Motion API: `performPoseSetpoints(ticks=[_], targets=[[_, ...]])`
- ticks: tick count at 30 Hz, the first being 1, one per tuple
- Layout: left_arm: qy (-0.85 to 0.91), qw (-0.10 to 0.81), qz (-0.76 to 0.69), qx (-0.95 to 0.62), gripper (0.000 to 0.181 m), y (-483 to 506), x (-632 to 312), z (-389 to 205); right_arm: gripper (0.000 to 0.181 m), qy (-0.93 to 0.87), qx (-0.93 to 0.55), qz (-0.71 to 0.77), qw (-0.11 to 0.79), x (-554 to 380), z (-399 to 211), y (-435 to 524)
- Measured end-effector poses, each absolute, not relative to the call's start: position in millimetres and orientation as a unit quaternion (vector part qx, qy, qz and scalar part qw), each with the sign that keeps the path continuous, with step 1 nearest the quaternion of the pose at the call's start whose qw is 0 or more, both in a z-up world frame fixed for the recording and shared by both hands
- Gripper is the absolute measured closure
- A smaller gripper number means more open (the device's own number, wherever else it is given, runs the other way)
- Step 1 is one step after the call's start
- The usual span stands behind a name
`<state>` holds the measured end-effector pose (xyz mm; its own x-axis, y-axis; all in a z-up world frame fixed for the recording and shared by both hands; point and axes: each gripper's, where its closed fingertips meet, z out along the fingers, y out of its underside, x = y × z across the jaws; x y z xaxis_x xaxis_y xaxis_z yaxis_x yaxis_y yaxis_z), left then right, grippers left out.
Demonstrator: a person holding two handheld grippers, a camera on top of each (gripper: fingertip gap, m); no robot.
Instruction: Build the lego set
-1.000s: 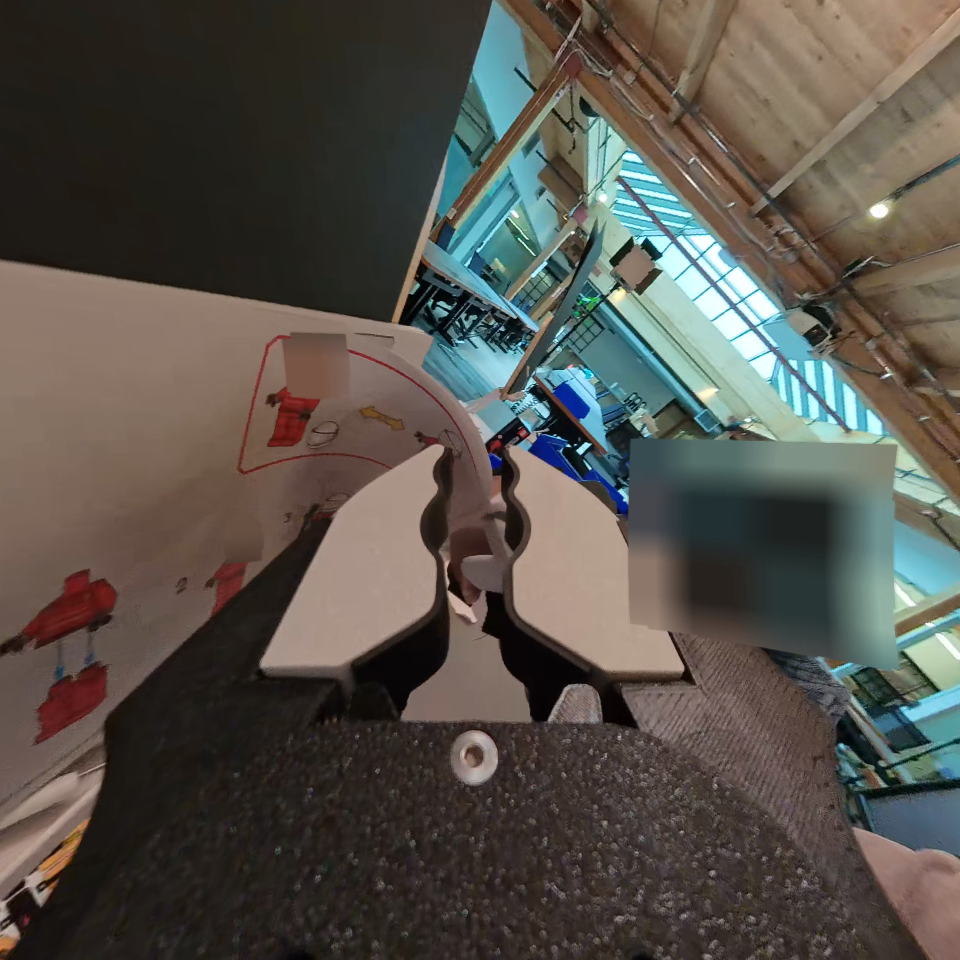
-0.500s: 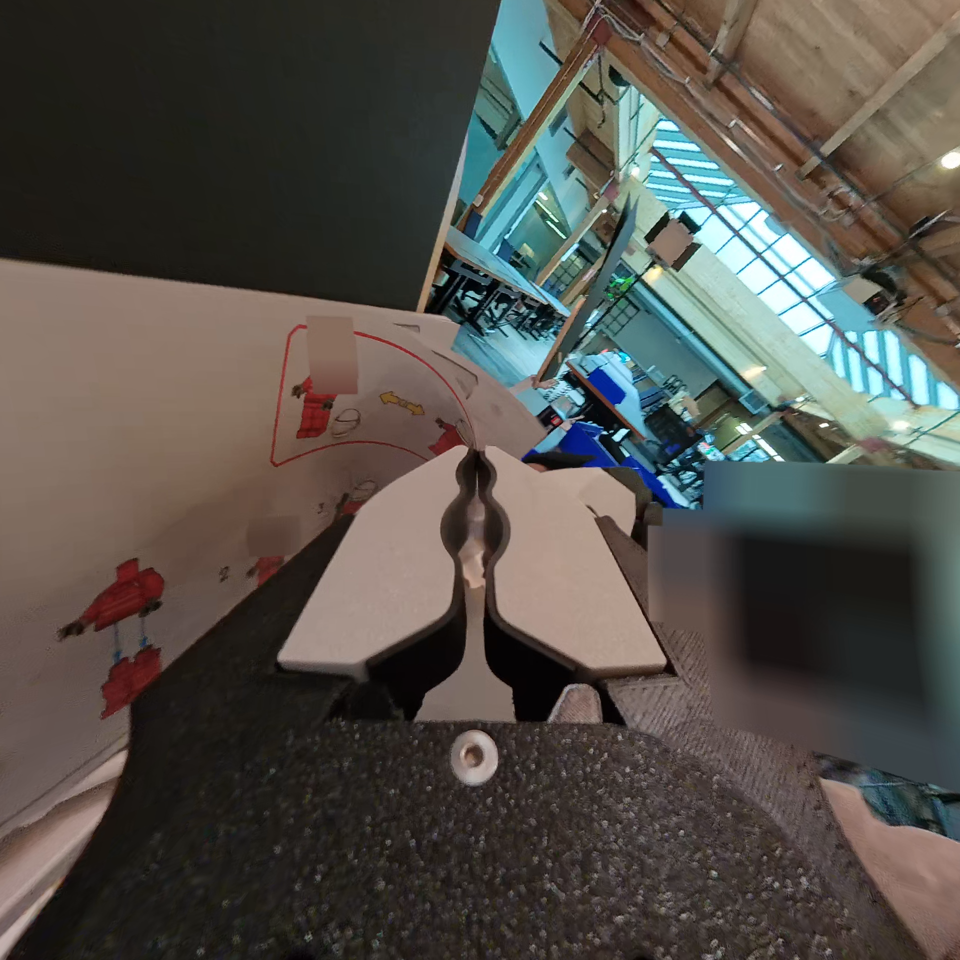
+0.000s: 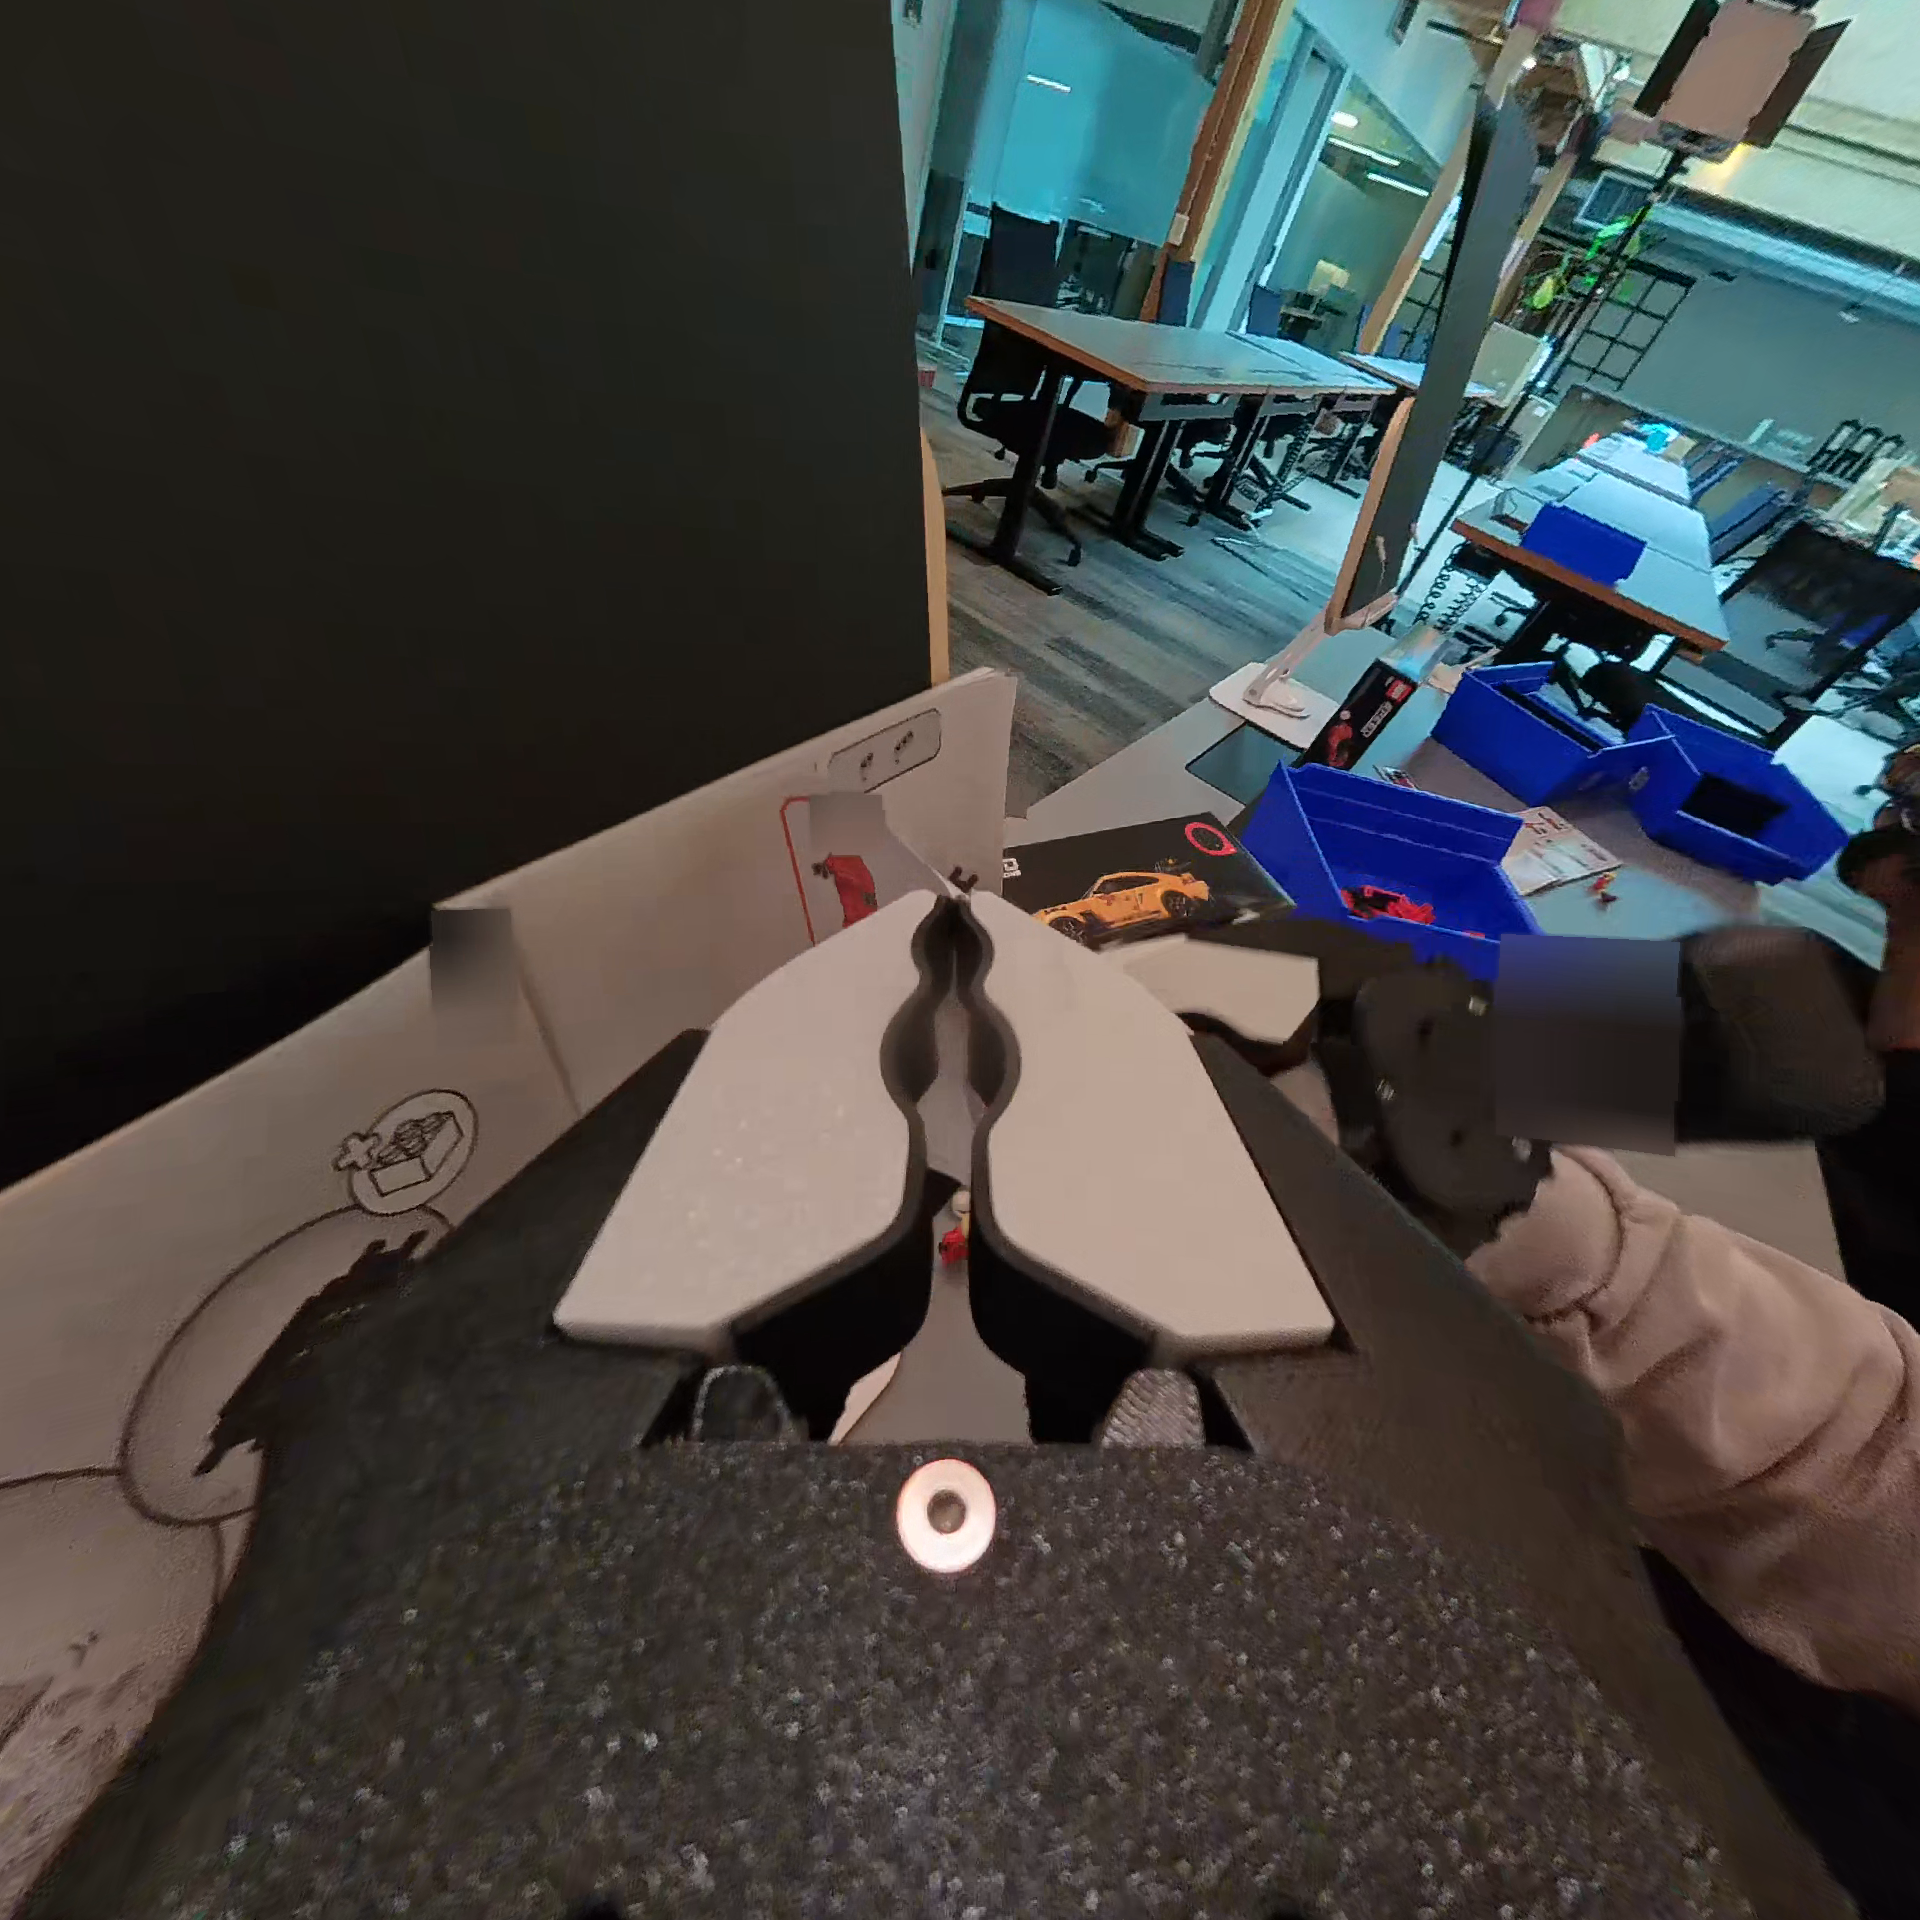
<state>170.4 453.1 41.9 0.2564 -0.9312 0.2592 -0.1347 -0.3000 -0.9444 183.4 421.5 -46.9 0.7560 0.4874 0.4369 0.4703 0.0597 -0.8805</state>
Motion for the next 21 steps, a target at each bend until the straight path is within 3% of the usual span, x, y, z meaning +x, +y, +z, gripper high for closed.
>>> performPoseSetpoints(ticks=[7, 10, 14, 17, 21], targets=[[0.405, 0.443, -0.46, -0.655, 0.181, 450.0, 158.4, 56.7, 0.104, -0.346, -0.678, 0.065, 0.645, 156.9, -48.4, 428.5], [0.406, 0.434, -0.49, -0.638, 0.181, 442.4, 157.5, 64.8, 0.115, -0.319, -0.672, 0.051, 0.666, 171.8, -45.5, 439.0], [0.415, 0.454, -0.516, -0.595, 0.16, 424.6, 150.1, 83.5, 0.116, -0.327, -0.678, 0.046, 0.657, 169.0, -63.2, 453.7], [0.427, 0.524, -0.431, -0.597, 0.16, 436.5, 123.6, 77.6, 0.122, -0.321, -0.668, 0.035, 0.671, 167.8, -61.1, 457.0], [0.477, 0.54, -0.239, -0.651, 0.158, 467.5, 96.3, 3.6, 0.131, -0.312, -0.656, 0.029, 0.686, 166.6, -56.1, 456.1]])
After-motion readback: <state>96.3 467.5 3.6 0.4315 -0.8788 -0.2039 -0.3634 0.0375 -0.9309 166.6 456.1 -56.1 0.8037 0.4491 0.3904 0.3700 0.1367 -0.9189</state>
